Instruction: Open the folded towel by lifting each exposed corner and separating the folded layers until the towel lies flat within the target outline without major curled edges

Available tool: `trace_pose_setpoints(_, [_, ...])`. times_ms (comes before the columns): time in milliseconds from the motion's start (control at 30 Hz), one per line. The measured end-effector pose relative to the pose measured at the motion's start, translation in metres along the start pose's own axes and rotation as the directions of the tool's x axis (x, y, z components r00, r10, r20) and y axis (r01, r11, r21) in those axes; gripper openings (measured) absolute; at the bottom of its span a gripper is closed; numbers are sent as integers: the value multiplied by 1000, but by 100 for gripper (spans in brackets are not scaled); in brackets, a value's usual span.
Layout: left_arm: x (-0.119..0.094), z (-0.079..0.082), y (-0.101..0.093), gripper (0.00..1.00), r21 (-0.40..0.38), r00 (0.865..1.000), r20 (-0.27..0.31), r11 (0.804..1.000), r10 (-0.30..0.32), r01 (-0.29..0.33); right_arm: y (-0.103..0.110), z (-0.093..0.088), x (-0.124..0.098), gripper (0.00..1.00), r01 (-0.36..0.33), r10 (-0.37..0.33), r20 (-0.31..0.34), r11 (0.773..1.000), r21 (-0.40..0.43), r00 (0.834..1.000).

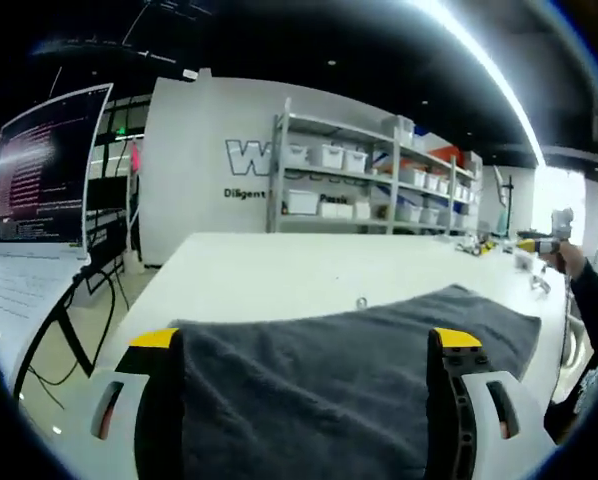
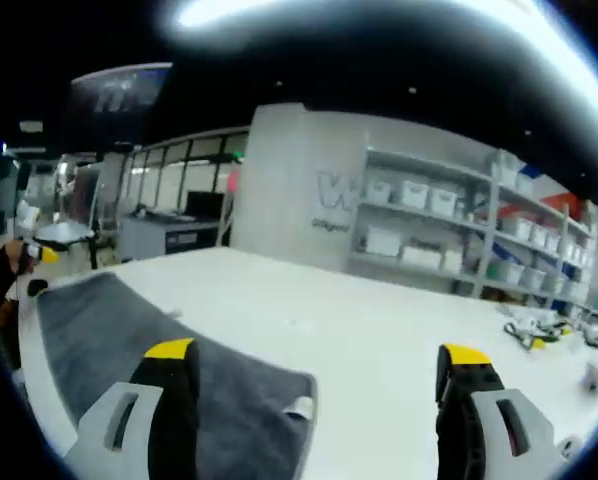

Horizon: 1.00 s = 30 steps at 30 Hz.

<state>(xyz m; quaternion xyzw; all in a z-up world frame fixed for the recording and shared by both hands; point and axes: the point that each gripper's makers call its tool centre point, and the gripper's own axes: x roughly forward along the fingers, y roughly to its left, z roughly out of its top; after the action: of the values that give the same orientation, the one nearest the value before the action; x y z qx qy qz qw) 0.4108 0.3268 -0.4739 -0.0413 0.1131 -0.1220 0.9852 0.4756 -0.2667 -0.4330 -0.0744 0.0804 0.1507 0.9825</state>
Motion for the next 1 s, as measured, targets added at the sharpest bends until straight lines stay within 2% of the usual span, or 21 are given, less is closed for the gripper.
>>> trace_pose_setpoints(133, [8, -5, 3, 100, 7, 1000, -13, 1000, 20, -19, -13, -19, 1, 100, 18, -18, -22, 1000, 19, 1000])
trace_pose_setpoints(267, [13, -20, 9, 100, 19, 997, -66, 999, 44, -42, -22, -26, 0, 99, 31, -30, -13, 998, 60, 999])
trace_pose_setpoints(333, [15, -25, 14, 99, 28, 996, -75, 998, 54, -52, -24, -31, 0, 99, 27, -26, -19, 997, 74, 999])
trace_pose_setpoints(400, [14, -25, 20, 92, 28, 996, -71, 998, 61, -59, -26, -36, -1, 99, 27, -25, -25, 996, 80, 999])
trace_pose_setpoints(433, [14, -27, 25, 90, 4, 994, -78, 998, 70, -70, -28, -37, -1, 98, 30, -27, -27, 996, 84, 999])
trace_pose_setpoints(567, [20, -29, 40, 90, -26, 992, -89, 995, 92, -94, -37, -42, 3, 95, 43, -40, -29, 993, 112, 999])
trace_pose_setpoints(700, [32, -37, 53, 88, -23, 984, -141, 994, 105, -109, -40, -45, 12, 92, 48, -45, -34, 993, 110, 998])
trace_pose_setpoints(800, [44, -39, 57, 87, 0, 983, -158, 996, 93, -94, -42, -46, 19, 91, 53, -50, -40, 994, 98, 998])
trace_pose_setpoints(867, [52, -38, 57, 87, -13, 985, -162, 998, 62, -65, -44, -46, 23, 91, 69, -65, -48, 993, 90, 997])
trace_pose_setpoints(933, [59, -37, 61, 85, -30, 984, -168, 997, 60, -66, -42, -47, 29, 90, 55, -49, -64, 995, 82, 997])
trace_pose_setpoints(1000, [66, -40, 69, 81, -43, 978, -194, 995, 79, -89, -41, -47, 35, 89, 44, -39, -84, 997, 63, 996])
